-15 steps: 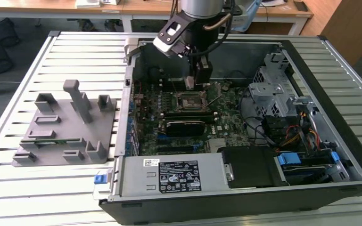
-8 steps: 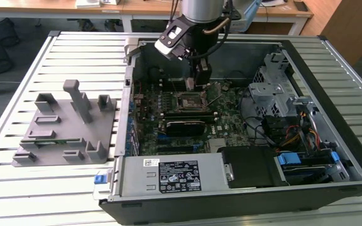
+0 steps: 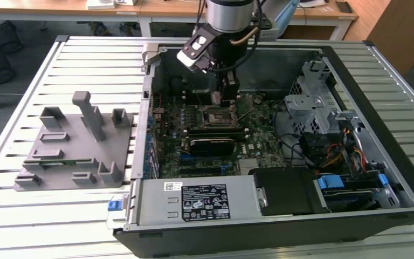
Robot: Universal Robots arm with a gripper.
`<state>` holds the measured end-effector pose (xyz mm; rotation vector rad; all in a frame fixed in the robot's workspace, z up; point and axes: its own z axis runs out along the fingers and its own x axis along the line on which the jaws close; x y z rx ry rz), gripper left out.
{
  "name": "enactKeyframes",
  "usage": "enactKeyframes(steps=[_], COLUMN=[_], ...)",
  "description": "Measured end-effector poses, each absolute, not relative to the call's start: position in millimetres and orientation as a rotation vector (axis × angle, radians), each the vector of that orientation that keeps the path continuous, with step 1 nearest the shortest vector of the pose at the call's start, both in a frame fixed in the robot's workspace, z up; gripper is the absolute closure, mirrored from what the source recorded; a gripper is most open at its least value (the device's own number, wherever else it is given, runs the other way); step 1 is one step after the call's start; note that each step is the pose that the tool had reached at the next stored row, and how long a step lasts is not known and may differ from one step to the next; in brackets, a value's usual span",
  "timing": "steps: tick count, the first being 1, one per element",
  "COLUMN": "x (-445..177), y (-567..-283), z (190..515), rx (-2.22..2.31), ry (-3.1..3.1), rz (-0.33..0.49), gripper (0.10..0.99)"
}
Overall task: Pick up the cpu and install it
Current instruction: 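Place the cpu into insertion slot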
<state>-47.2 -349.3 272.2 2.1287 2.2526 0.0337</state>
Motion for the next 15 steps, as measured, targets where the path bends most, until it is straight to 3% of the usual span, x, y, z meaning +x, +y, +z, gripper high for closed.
enactKeyframes(steps=[15], x=[-47], y=[-346], z=[245], rx=[2.155], ry=[2.228], rz=[0.033], gripper=[0.557])
